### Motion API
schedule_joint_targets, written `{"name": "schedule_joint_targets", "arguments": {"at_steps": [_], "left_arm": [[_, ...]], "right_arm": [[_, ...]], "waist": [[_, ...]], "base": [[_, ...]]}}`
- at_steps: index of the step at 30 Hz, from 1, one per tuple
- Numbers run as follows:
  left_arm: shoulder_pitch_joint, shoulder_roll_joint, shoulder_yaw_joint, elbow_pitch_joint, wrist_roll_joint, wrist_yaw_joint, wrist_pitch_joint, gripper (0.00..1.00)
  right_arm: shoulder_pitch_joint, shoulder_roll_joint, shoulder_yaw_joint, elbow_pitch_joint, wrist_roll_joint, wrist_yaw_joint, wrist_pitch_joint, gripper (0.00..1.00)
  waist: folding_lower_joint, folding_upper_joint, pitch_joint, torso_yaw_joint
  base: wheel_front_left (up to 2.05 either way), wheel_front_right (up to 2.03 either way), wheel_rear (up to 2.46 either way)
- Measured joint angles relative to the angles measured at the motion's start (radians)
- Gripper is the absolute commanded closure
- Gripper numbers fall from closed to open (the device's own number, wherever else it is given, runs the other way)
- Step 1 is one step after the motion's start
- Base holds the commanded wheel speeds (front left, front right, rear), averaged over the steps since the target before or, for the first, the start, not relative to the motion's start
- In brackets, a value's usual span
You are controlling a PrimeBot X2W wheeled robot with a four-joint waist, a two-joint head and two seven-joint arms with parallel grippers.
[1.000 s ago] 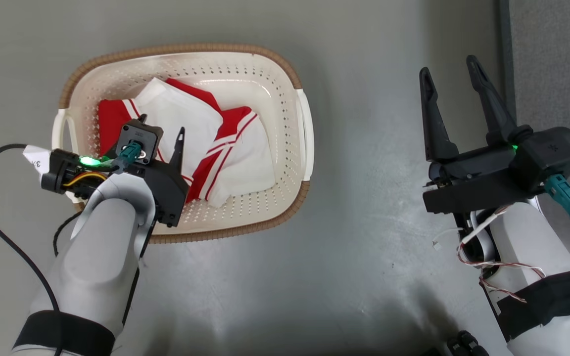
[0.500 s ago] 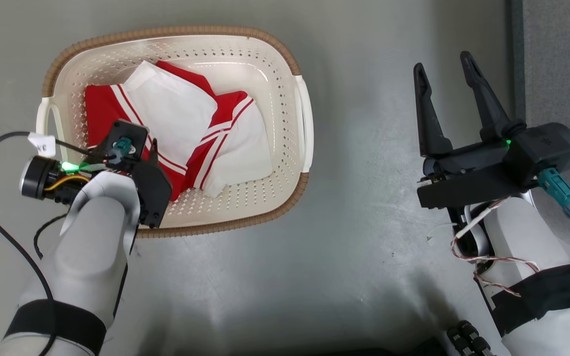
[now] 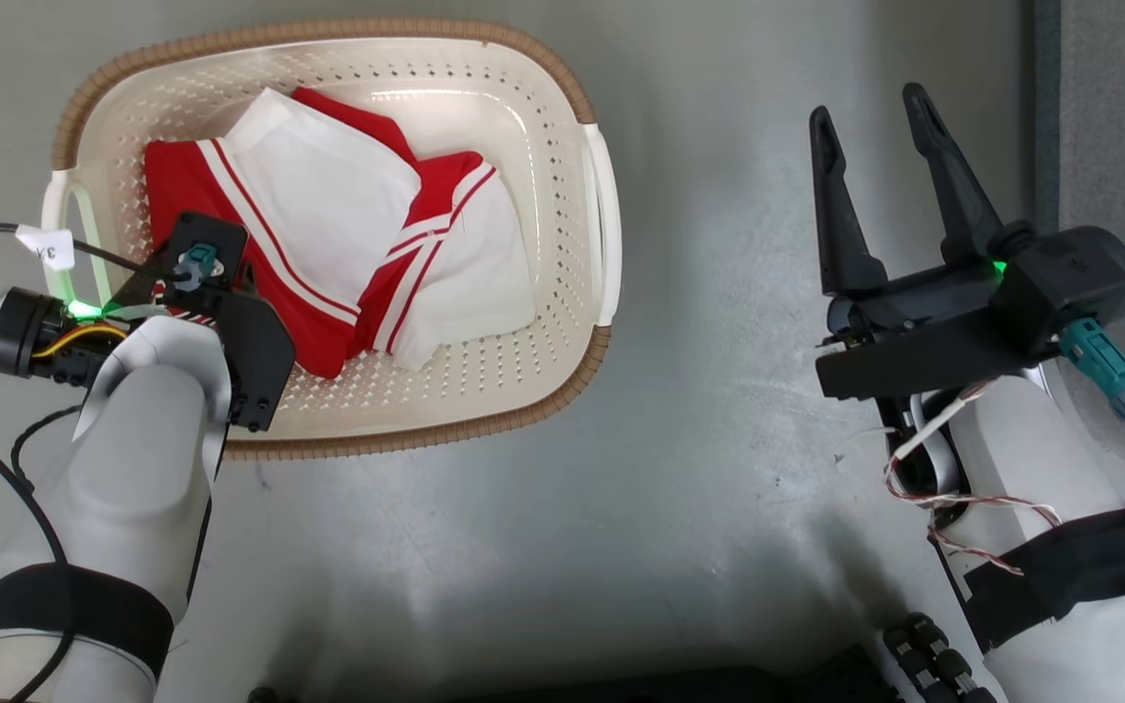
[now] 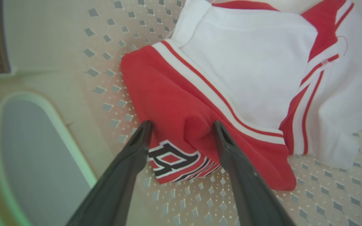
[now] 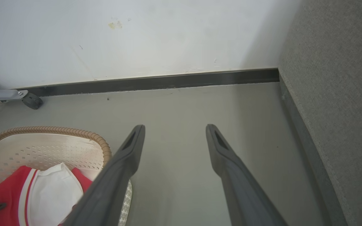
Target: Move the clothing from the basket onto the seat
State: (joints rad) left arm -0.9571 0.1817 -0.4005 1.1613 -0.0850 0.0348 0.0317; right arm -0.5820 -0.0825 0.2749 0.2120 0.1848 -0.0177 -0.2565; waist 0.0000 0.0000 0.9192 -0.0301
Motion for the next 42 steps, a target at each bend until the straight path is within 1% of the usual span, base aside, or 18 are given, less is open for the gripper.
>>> {"name": "schedule_joint_targets", "arguments": {"at_steps": [5,6,7,8,13,19,21,22,24,27,32,35,40,42], "left_arm": [[-0.003,-0.013,0.000,0.018,0.000,-0.001,-0.013,0.00],[-0.003,-0.015,0.001,0.022,0.000,-0.001,-0.018,0.22],[-0.003,-0.016,0.002,0.024,-0.002,-0.006,-0.023,0.56],[-0.003,-0.017,0.003,0.026,-0.002,-0.010,-0.030,1.00],[-0.003,-0.029,0.029,0.036,-0.030,-0.019,-0.077,1.00],[-0.003,-0.035,0.047,0.051,-0.052,-0.046,-0.139,1.00],[-0.002,-0.049,0.074,0.053,-0.085,-0.063,-0.164,1.00],[-0.001,-0.059,0.083,0.052,-0.104,-0.063,-0.180,1.00],[-0.001,-0.077,0.089,0.051,-0.108,-0.081,-0.207,1.00],[0.006,-0.101,0.089,0.051,-0.109,-0.089,-0.238,1.00],[0.026,-0.115,0.093,0.053,-0.119,-0.098,-0.255,1.00],[0.042,-0.122,0.098,0.054,-0.145,-0.106,-0.264,1.00],[0.083,-0.142,0.102,0.051,-0.157,-0.107,-0.274,1.00],[0.109,-0.147,0.111,0.048,-0.171,-0.115,-0.276,1.00]], "right_arm": [[-0.005,0.002,0.005,0.008,0.000,0.000,0.000,0.00],[-0.005,0.002,0.007,0.009,0.001,0.000,0.000,0.00],[-0.005,0.002,0.007,0.010,0.001,0.000,0.000,0.00],[-0.007,0.003,0.007,0.011,0.001,0.000,0.000,0.00],[-0.020,0.003,-0.004,0.025,0.003,0.000,0.000,0.00],[-0.025,0.004,-0.012,0.056,0.010,0.001,0.000,0.00],[-0.025,0.004,-0.015,0.064,0.010,0.002,0.000,0.00],[-0.025,0.004,-0.016,0.069,0.011,0.005,0.000,0.00],[-0.025,0.004,-0.023,0.081,0.013,0.006,0.000,0.00],[-0.025,0.004,-0.034,0.099,0.021,0.009,0.000,0.00],[-0.021,0.004,-0.047,0.129,0.028,0.018,0.000,0.00],[-0.016,0.004,-0.049,0.145,0.028,0.027,0.000,0.00],[0.016,-0.002,-0.067,0.170,0.028,0.036,0.000,0.00],[0.029,-0.005,-0.072,0.184,0.032,0.038,0.000,0.00]], "waist": [[0.0001,0.0000,0.012,-0.002],[0.0000,0.0000,0.013,-0.003],[0.0000,0.0000,0.014,-0.003],[0.0000,0.0000,0.014,-0.004],[0.0001,0.0001,0.004,-0.002],[0.0000,0.0000,-0.030,0.002],[0.0000,0.0000,-0.047,0.004],[0.0000,0.0000,-0.056,0.004],[0.0000,0.0000,-0.077,0.006],[0.0000,0.0000,-0.111,0.009],[0.0000,0.0000,-0.177,0.016],[0.0000,-0.0001,-0.218,0.021],[-0.0001,0.0000,-0.289,0.031],[-0.0001,0.0000,-0.318,0.036]], "base": [[0.00,0.00,0.00],[0.00,0.00,0.00],[0.00,0.00,0.00],[0.00,0.00,0.00],[0.00,0.00,0.00],[0.00,0.00,0.00],[0.00,0.00,0.00],[0.00,0.00,0.00],[0.00,0.00,0.00],[0.00,0.00,0.00],[0.00,0.00,0.00],[0.00,0.00,0.00],[0.00,0.00,0.00],[0.00,0.00,0.00]]}}
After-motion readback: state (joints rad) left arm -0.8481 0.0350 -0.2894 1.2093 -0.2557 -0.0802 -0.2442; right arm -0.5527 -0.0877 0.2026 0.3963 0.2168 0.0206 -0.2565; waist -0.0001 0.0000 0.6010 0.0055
